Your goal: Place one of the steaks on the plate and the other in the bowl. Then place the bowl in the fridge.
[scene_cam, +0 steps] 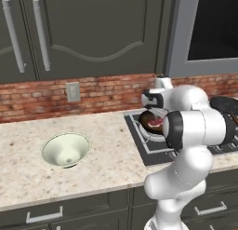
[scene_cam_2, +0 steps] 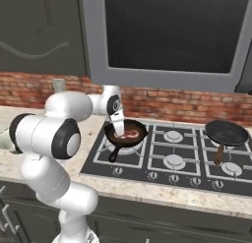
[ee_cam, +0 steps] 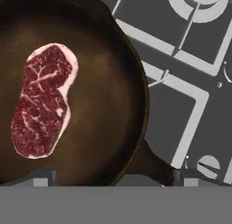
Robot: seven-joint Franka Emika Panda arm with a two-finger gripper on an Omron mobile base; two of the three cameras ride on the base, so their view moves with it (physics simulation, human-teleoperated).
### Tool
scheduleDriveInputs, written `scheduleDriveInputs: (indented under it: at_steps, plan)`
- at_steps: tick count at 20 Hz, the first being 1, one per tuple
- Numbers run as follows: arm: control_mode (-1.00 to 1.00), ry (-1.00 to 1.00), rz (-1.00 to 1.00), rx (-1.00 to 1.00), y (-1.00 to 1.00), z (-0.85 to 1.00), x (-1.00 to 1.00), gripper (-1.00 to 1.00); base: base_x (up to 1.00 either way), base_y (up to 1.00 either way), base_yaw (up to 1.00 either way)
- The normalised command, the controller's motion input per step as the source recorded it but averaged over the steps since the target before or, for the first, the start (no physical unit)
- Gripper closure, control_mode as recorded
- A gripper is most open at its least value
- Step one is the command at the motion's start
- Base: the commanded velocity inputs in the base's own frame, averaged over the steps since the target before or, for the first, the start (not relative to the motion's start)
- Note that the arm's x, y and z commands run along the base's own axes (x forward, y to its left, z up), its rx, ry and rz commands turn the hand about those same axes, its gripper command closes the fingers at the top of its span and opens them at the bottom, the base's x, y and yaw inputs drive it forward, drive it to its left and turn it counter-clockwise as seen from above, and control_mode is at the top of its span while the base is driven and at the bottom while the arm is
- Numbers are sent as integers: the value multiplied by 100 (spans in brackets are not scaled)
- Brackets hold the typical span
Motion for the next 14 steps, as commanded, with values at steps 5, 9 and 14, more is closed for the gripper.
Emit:
scheduleDriveInputs:
  at_steps: [5, 9, 14]
  plan:
    - [-100, 0, 3, 0, -6, -12, 40, -100, 0, 0, 0]
    - [-100, 3, 2, 0, -11, -18, 24, -100, 0, 0, 0]
    - [-100, 2, 2, 0, -15, -28, 29, -100, 0, 0, 0]
